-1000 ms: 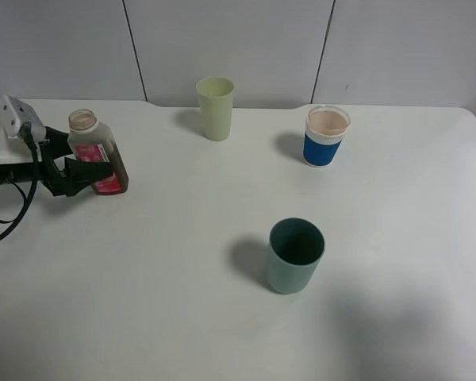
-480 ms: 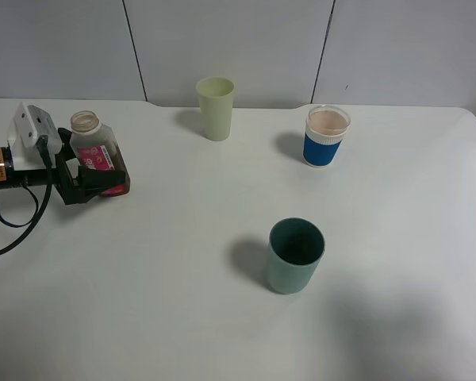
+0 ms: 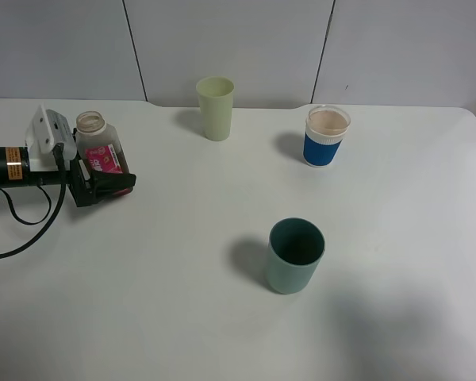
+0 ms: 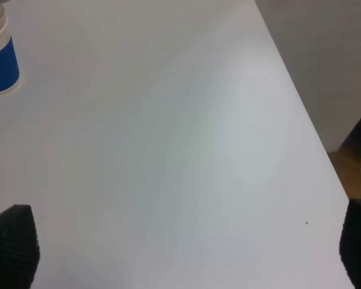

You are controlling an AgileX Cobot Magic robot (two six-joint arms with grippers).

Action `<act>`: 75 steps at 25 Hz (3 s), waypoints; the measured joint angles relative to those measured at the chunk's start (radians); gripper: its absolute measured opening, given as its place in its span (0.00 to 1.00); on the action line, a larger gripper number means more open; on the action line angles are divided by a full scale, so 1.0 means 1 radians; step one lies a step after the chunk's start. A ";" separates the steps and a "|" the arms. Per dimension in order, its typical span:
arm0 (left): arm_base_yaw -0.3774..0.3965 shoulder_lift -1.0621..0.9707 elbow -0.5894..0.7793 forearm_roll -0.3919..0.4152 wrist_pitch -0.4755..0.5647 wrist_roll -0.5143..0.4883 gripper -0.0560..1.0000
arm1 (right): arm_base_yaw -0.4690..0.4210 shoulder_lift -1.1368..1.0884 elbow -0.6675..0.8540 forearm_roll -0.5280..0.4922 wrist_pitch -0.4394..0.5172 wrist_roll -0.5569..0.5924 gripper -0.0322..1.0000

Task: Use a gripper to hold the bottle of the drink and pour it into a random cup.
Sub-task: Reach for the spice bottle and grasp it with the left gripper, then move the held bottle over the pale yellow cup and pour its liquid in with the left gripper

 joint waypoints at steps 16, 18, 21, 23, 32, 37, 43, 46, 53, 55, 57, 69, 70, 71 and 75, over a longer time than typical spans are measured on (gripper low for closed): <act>-0.011 0.045 -0.013 -0.009 0.000 0.070 0.57 | 0.000 0.000 0.000 0.000 0.000 0.000 1.00; -0.011 0.045 -0.013 -0.010 0.000 0.098 0.46 | 0.000 0.000 0.000 0.000 0.000 0.000 1.00; -0.011 0.045 -0.013 -0.009 -0.002 0.132 0.39 | 0.000 0.000 0.000 0.000 0.000 0.000 1.00; -0.013 0.045 -0.013 -0.008 -0.003 0.141 0.39 | 0.000 0.000 0.000 0.000 0.000 0.000 1.00; -0.013 0.010 -0.012 -0.030 0.021 0.135 0.39 | 0.000 0.000 0.000 0.000 0.000 0.000 1.00; -0.013 -0.070 -0.012 -0.100 0.025 0.073 0.39 | 0.000 0.000 0.000 0.000 0.000 0.000 1.00; -0.013 -0.152 -0.011 -0.206 0.024 0.009 0.39 | 0.000 0.000 0.000 0.000 0.000 0.000 1.00; -0.013 -0.187 -0.011 -0.269 0.024 -0.064 0.39 | 0.000 0.000 0.000 0.000 0.000 0.000 1.00; -0.049 -0.235 -0.010 -0.417 0.115 -0.162 0.39 | 0.000 0.000 0.000 0.000 0.000 0.000 1.00; -0.082 -0.236 -0.010 -0.478 0.148 -0.166 0.39 | 0.000 0.000 0.000 0.000 0.000 0.000 1.00; -0.120 -0.236 -0.010 -0.556 0.179 -0.162 0.39 | 0.000 0.000 0.000 0.000 0.000 0.000 1.00; -0.305 -0.236 -0.010 -0.991 0.376 0.100 0.39 | 0.000 0.000 0.000 0.000 0.000 0.000 1.00; -0.318 -0.236 -0.010 -1.033 0.391 0.133 0.39 | 0.000 0.000 0.000 0.000 0.000 0.000 1.00; -0.330 -0.236 -0.010 -1.075 0.410 0.169 0.39 | 0.000 0.000 0.000 0.000 0.000 0.000 1.00; -0.372 -0.236 -0.042 -1.167 0.530 0.292 0.39 | 0.000 0.000 0.000 0.000 0.000 0.000 1.00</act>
